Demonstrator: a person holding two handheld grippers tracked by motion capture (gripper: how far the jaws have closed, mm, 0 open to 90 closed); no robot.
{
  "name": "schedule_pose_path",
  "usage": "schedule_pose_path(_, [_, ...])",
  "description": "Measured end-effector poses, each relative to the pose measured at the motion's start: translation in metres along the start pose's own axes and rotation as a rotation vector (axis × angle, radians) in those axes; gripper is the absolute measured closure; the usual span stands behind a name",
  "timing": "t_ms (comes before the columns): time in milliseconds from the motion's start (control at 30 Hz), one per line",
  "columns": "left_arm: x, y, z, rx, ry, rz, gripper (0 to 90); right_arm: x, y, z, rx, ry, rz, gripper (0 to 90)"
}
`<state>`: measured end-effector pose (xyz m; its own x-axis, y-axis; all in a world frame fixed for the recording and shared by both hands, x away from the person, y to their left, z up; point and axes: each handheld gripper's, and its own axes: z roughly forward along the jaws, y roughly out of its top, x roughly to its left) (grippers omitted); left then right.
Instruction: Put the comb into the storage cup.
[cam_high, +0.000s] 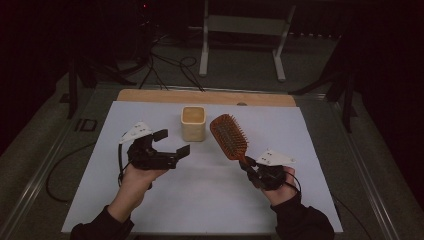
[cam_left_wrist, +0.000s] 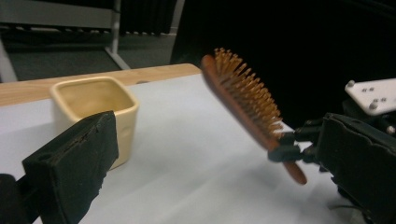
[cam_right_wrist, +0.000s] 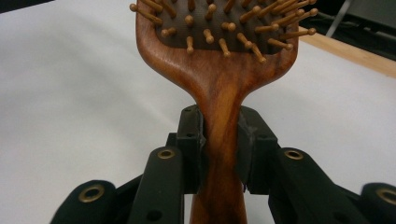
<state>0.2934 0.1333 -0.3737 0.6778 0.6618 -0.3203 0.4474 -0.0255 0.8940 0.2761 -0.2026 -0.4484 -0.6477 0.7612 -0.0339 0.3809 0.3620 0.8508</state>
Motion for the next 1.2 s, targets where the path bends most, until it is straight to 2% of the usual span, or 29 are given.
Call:
schedule_pose_path(67, [-0.003, 0.003, 0.010, 0.006, -0.013, -0.005, 0.1, 0.000, 0.001, 0.000, 0.001, 0.008, -0.004, 73.1])
schedule_pose_path(100, [-0.004, 0.004, 0.014, 0.010, -0.017, -0.010, 0.1, 0.001, 0.000, 0.000, 0.000, 0.002, -0.024, 73.1])
schedule_pose_path(267, [-0.004, 0.006, 0.036, 0.010, -0.058, -0.075, 0.1, 0.004, 0.001, 0.001, 0.002, 0.005, -0.015, 73.1])
schedule_pose_path(300, [-0.004, 0.006, 0.040, 0.007, -0.061, -0.090, 0.1, 0.004, 0.001, 0.001, 0.002, 0.005, -0.030, 73.2])
schedule_pose_path(433, [-0.005, 0.009, 0.055, -0.001, -0.090, -0.143, 0.1, 0.006, 0.002, 0.001, 0.009, 0.017, -0.026, 73.1])
schedule_pose_path(467, [-0.005, 0.009, 0.059, 0.002, -0.100, -0.158, 0.1, 0.006, 0.002, 0.002, 0.004, 0.014, -0.038, 73.1])
schedule_pose_path(533, [-0.006, 0.010, 0.067, 0.001, -0.110, -0.185, 0.1, 0.008, 0.002, 0.002, 0.006, 0.020, -0.025, 73.1])
schedule_pose_path(567, [-0.006, 0.010, 0.071, 0.004, -0.113, -0.193, 0.1, 0.008, 0.002, 0.002, 0.005, 0.017, -0.037, 73.1])
schedule_pose_path(600, [-0.007, 0.009, 0.074, 0.006, -0.115, -0.205, 0.1, 0.008, 0.002, 0.002, 0.003, 0.020, -0.026, 73.1])
schedule_pose_path(633, [-0.006, 0.009, 0.077, 0.008, -0.115, -0.217, 0.1, 0.008, 0.002, 0.002, 0.008, 0.023, -0.039, 73.1])
schedule_pose_path(800, [-0.004, 0.004, 0.092, 0.022, -0.095, -0.259, 0.1, 0.008, 0.003, 0.001, 0.000, 0.027, -0.043, 73.1])
schedule_pose_path(1033, [0.000, -0.002, 0.107, 0.024, -0.095, -0.324, 0.9, 0.010, 0.004, 0.001, 0.000, 0.032, -0.045, 73.1])
schedule_pose_path(1200, [-0.001, -0.004, 0.111, 0.013, -0.095, -0.344, 5.6, 0.011, 0.004, 0.002, 0.001, 0.033, -0.048, 73.1])
